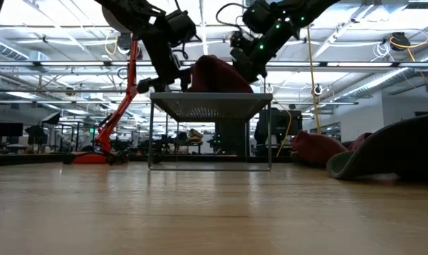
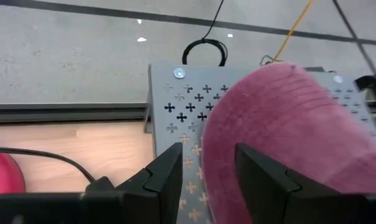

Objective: Pick & Place hat
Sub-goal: Put the left red cap on the shelf

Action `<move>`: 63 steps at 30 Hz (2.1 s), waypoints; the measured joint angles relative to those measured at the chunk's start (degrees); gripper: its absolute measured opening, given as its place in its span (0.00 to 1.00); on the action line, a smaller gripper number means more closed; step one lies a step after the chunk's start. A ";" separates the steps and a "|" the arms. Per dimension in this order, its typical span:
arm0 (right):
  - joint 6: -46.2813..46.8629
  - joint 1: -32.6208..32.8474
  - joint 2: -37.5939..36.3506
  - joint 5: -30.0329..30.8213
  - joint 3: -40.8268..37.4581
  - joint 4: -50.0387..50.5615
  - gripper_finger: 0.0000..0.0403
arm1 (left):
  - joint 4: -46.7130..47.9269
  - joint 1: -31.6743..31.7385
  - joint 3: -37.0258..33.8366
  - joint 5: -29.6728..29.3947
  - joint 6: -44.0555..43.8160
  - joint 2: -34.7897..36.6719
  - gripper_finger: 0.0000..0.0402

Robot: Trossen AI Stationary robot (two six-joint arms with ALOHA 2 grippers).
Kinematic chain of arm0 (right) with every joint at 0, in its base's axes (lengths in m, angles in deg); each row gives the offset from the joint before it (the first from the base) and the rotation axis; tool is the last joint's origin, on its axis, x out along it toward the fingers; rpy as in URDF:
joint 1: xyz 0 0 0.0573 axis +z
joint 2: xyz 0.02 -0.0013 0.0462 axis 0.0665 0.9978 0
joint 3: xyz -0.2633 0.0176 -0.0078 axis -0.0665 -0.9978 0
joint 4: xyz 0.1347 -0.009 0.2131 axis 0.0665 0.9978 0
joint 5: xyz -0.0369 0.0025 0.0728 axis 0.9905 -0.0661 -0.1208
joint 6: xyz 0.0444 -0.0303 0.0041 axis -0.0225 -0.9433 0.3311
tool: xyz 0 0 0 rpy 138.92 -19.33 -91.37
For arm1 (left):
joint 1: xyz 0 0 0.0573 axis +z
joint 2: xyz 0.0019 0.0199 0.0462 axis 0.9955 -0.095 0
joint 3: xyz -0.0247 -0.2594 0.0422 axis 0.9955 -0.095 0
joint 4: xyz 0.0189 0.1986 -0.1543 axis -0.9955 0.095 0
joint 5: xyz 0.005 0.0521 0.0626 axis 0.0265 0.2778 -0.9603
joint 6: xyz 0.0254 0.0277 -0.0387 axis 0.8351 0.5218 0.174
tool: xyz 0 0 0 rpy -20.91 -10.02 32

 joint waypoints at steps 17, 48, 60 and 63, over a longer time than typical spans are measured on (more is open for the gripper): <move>-13.55 9.05 -11.67 -6.96 0.07 6.80 0.56 | 0.19 -2.28 0.00 4.79 5.70 12.02 0.37; -47.88 22.47 9.53 4.44 0.09 -12.17 0.56 | 1.86 -21.18 0.02 8.98 17.55 35.22 0.37; -55.02 19.30 12.31 4.66 0.07 -21.31 0.56 | 2.01 -22.29 0.02 8.86 17.47 36.25 0.37; -54.79 18.80 12.13 4.52 0.07 -21.67 0.56 | 2.03 -22.31 0.02 8.84 17.52 36.20 0.37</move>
